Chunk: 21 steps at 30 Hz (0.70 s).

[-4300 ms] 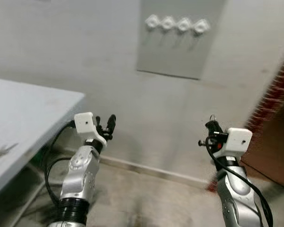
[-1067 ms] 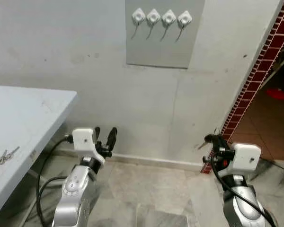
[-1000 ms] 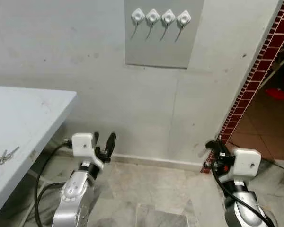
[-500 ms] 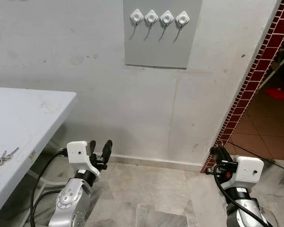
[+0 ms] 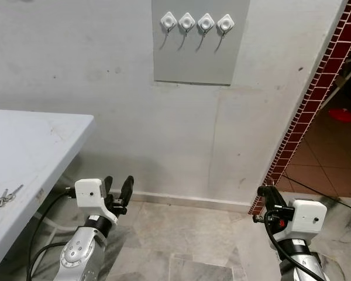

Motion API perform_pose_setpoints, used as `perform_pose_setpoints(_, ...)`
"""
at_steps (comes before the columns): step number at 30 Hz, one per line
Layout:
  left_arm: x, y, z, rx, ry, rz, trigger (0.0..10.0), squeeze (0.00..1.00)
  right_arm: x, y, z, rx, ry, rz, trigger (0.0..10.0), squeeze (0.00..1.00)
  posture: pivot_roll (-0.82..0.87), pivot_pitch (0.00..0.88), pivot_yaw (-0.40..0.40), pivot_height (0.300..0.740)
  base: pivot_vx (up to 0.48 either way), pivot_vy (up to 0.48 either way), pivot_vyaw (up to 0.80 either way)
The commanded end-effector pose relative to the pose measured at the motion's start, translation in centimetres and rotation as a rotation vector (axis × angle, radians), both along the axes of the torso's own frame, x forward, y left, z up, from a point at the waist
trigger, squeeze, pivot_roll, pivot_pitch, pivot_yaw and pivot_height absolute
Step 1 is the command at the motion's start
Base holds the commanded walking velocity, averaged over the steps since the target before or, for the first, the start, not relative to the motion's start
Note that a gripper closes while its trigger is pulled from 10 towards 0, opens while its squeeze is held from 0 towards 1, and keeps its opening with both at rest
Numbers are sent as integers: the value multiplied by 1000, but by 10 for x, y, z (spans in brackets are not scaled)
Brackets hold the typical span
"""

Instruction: Hang keys on a hook

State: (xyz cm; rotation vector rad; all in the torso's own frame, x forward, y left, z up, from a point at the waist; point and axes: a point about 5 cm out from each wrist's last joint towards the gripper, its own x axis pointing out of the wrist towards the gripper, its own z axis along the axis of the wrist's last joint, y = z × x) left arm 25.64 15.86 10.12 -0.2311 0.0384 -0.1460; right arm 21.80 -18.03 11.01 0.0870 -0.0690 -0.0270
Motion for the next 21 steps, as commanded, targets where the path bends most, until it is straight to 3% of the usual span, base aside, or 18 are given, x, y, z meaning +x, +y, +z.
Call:
perform_pose_setpoints(1, 2, 4, 2, 15, 13, 12, 10000, 0, 2, 0, 6, 3, -22, 0, 10000, 0, -24, 11, 27, 740, 0, 0, 0)
perform_pose_setpoints(4, 6, 2, 3, 16, 32, 17, 10000, 0, 6, 0, 10, 4, -38, 1, 10000, 0, -22, 9, 25, 740, 0, 0, 0)
perform_pose_setpoints(11, 24, -8, 22, 59, -38, -28, 10000, 0, 23, 2, 30, -15, -107, 22, 10000, 0, -19, 14, 19, 740, 0, 0, 0)
perform_pose_setpoints(18, 26, -10, 21, 47, -32, -38, 10000, 0, 24, 7, 34, -10, -120, 35, 10000, 0, -25, 21, 20, 740, 0, 0, 0)
perform_pose_setpoints(21, 33, -15, 20, 35, -11, -39, 10000, 0, 30, 8, 36, -17, -127, 41, 10000, 0, -23, 21, 19, 740, 0, 0, 0)
